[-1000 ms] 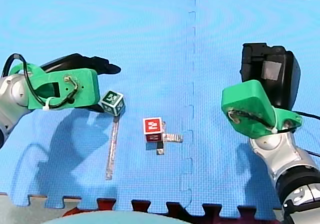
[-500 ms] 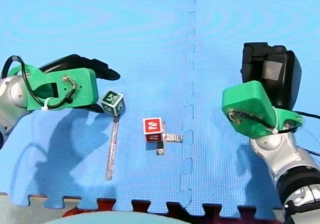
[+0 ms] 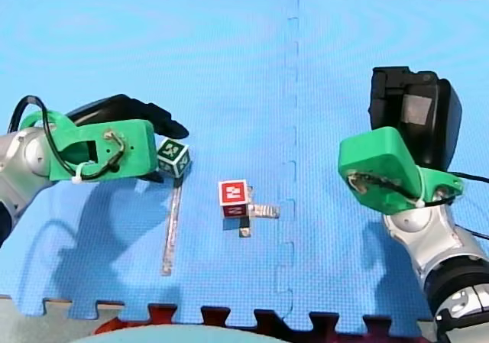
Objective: Stack cube left
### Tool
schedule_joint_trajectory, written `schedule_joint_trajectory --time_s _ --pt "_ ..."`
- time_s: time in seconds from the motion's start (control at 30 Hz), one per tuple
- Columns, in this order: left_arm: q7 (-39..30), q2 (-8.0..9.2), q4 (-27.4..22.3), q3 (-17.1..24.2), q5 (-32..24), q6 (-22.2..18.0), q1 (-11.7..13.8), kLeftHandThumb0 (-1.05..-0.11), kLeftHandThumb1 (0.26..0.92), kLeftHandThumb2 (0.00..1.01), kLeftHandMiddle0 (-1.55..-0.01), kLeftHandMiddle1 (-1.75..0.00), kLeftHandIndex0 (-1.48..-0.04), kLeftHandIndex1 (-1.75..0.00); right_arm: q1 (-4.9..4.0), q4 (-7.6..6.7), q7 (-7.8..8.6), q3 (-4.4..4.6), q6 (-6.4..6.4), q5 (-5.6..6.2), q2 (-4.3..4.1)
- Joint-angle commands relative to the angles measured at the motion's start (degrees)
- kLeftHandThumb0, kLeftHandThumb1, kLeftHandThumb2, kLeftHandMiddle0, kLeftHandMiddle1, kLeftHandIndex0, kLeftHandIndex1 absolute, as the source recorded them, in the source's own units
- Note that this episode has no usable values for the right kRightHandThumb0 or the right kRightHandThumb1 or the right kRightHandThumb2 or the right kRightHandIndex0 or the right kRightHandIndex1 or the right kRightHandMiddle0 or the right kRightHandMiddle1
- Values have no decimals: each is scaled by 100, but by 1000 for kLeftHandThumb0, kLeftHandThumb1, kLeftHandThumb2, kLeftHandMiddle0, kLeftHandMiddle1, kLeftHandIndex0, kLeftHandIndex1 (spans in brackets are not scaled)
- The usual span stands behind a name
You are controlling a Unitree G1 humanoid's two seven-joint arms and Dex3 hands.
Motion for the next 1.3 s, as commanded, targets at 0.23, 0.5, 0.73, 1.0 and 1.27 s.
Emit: schedule_joint_trajectory --time_s 0.23,0.5,0.73,1.0,1.27 --pt "132 -13 54 -116 97 80 35 -462 726 3 -884 -1746 -698 -5 27 -22 -77 14 -23 -12 -28" --pt "197 -17 78 -177 133 128 22 -465 729 3 -894 -1746 -670 0 55 -43 -110 31 -33 -23 -24" --pt "303 -21 97 -293 267 178 5 -445 731 2 -889 -1746 -475 0 77 -54 -129 41 -39 -36 -36" --pt "271 -37 107 -281 258 217 -4 -437 733 2 -879 -1746 -481 -6 90 -61 -149 56 -52 -53 -43" --pt "162 -67 106 -159 131 254 4 -435 737 3 -879 -1746 -614 -51 70 -46 -152 62 -49 -55 -42"
